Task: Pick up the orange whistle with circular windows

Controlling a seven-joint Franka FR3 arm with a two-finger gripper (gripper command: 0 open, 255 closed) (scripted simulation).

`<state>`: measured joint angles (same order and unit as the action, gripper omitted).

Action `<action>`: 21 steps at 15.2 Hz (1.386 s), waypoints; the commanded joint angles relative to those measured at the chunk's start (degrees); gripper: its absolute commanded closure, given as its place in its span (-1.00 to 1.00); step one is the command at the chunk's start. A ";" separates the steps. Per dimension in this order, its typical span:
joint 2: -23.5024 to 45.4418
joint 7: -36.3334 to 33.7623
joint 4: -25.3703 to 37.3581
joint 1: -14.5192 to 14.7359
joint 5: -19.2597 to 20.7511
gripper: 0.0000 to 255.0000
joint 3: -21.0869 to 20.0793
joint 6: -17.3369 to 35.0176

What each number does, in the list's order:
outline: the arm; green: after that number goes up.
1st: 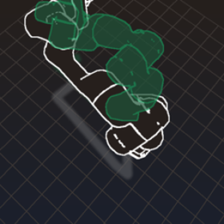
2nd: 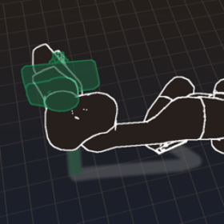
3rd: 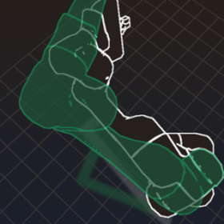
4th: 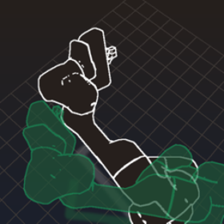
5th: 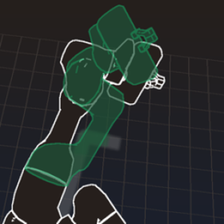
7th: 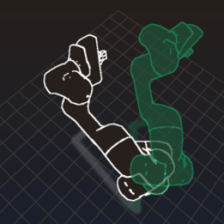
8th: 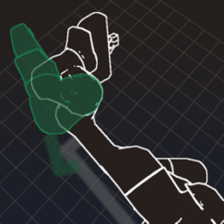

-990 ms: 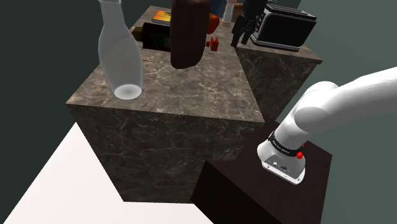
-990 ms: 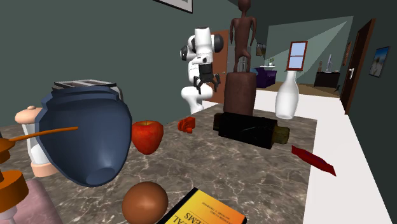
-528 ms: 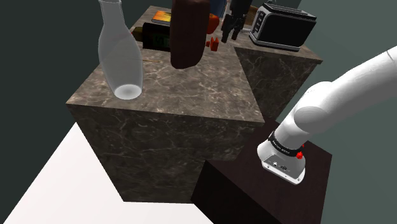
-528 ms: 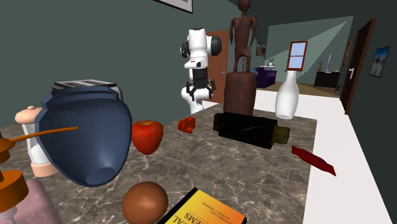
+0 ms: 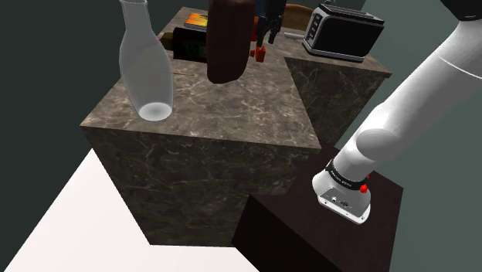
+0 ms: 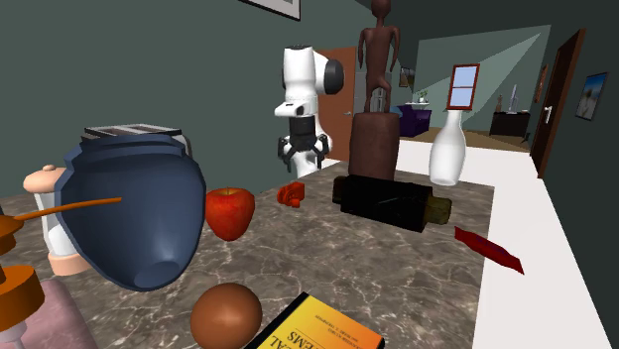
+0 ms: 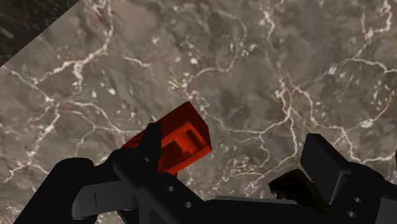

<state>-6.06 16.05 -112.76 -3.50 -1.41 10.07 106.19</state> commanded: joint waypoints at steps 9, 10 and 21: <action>16.39 4.82 15.66 -2.02 -1.37 -1.00 1.87 0.28; 16.48 4.84 15.01 -2.02 -1.40 -1.00 1.86 1.02; 17.16 5.02 12.36 -2.03 -1.60 1.00 1.81 4.34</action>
<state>11.08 21.07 -100.38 -5.52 -3.02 11.87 110.53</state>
